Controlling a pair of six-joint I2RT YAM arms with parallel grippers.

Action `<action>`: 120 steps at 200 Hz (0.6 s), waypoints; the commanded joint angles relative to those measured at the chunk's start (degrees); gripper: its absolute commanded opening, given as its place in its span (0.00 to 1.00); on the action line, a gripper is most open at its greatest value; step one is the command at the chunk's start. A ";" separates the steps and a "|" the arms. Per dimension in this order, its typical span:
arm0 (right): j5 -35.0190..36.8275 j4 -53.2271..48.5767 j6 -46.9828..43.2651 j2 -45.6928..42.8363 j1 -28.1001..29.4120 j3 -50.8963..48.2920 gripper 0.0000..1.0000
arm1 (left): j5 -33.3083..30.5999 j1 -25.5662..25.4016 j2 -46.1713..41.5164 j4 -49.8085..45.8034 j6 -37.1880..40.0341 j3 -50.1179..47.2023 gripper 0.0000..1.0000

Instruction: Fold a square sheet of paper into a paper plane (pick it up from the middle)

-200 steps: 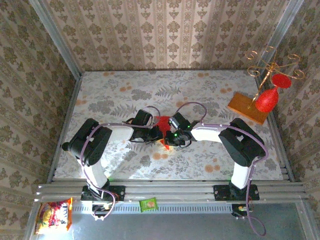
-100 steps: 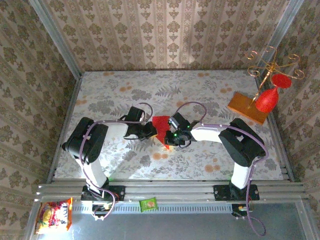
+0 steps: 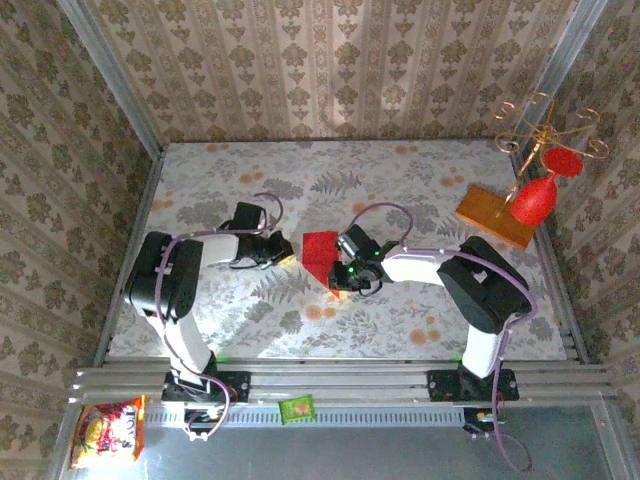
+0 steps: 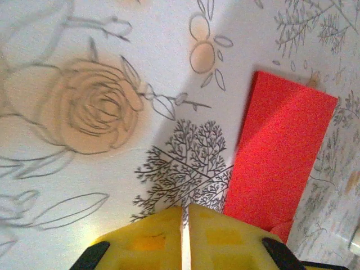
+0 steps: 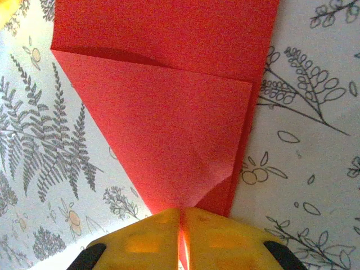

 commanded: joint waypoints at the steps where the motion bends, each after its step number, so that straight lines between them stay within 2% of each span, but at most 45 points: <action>1: 0.72 -2.95 -3.80 -3.79 -0.21 -1.04 0.18 | -2.47 0.57 -5.49 -3.21 1.86 0.30 0.15; 17: 0.50 0.39 -3.54 -7.22 -0.20 -1.80 0.22 | -1.90 0.46 -8.31 -2.89 1.30 -1.27 0.20; 33: 0.67 3.86 -1.09 -9.47 -0.13 -2.88 0.31 | -1.83 0.27 -11.14 -1.87 0.73 -3.64 0.28; 52: 2.74 7.38 5.82 -10.40 0.22 -4.63 0.39 | -2.01 0.16 -14.02 -1.12 0.35 -6.38 0.37; 80: 3.56 7.64 10.00 -8.57 1.88 -3.85 0.40 | -0.40 -0.24 -16.81 1.40 -1.02 -9.98 0.50; 120: 6.15 7.58 12.56 -6.82 1.93 -3.90 0.40 | 5.32 -2.35 -15.96 5.89 -1.75 -11.61 0.60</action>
